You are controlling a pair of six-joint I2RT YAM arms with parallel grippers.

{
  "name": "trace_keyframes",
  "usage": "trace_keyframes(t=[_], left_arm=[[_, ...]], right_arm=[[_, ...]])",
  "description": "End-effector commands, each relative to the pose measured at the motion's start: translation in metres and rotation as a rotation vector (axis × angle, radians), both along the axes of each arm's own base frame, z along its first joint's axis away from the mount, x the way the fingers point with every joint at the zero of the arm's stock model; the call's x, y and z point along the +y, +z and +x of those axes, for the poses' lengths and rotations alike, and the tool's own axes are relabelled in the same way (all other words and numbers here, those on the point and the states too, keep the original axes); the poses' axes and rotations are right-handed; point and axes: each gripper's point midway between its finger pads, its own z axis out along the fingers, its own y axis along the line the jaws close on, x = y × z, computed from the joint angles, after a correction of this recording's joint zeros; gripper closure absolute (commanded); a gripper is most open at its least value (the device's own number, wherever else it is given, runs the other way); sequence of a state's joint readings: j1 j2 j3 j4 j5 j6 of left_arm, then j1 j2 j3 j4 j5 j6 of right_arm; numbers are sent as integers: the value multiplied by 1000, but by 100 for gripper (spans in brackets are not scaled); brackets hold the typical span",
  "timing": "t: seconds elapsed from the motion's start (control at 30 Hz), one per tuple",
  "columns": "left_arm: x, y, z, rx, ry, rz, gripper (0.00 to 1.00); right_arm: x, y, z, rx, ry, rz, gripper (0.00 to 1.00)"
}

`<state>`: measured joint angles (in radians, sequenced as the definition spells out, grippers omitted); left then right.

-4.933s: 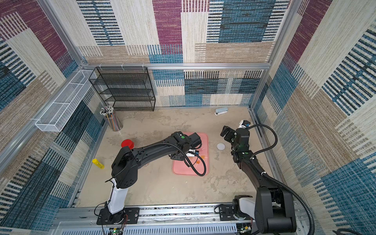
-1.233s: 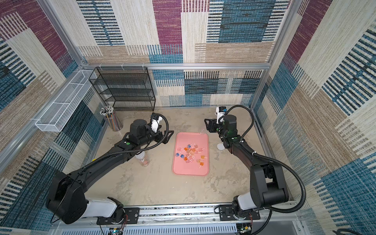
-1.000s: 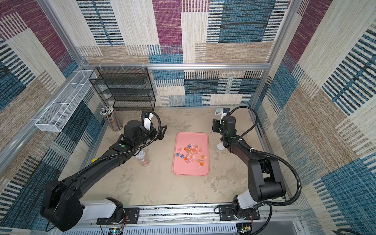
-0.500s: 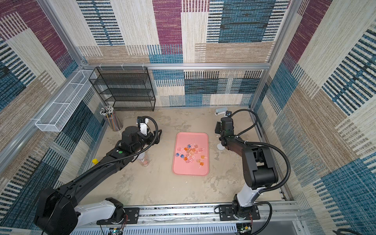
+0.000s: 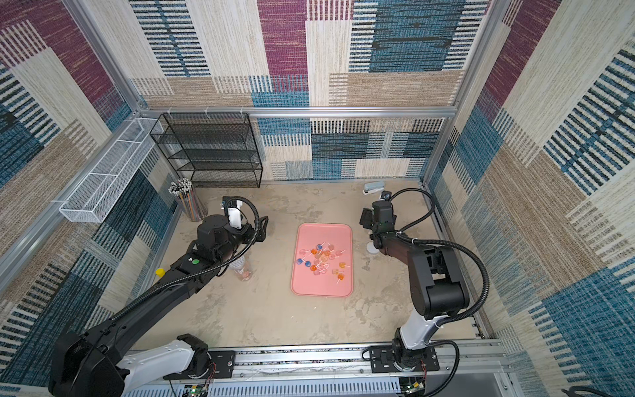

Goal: Pour the candies out of the jar
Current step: Place the jar at the center of the board, then pick up the jar from the center of the board.

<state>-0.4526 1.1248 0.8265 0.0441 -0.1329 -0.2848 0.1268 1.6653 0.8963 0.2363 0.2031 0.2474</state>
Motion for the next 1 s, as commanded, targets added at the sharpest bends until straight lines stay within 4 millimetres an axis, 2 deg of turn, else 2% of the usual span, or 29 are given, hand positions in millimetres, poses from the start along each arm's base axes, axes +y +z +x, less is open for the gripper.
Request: trace_keyframes(t=[0.0, 0.07, 0.2, 0.3, 0.43, 0.53, 0.73, 0.97], left_arm=[[19, -12, -9, 79, 89, -6, 1], [26, -22, -19, 131, 112, -18, 1], [38, -43, -45, 239, 138, -12, 1], [49, -57, -65, 301, 157, 7, 1], [63, -81, -80, 338, 206, 20, 1], [65, -97, -82, 354, 229, 5, 1], [52, -118, -74, 374, 208, -64, 1], [22, -120, -52, 351, 133, -176, 1]], right_arm=[[9, 21, 0, -47, 37, 44, 7], [12, 33, -2, -56, 52, 55, 1], [16, 60, -11, -75, 80, 70, 0], [27, 82, -20, -101, 141, 110, 0], [41, 101, -30, -133, 211, 175, 0], [55, 111, -35, -151, 275, 230, 0], [75, 127, -43, -175, 372, 273, 0], [99, 141, -55, -206, 452, 286, 0]])
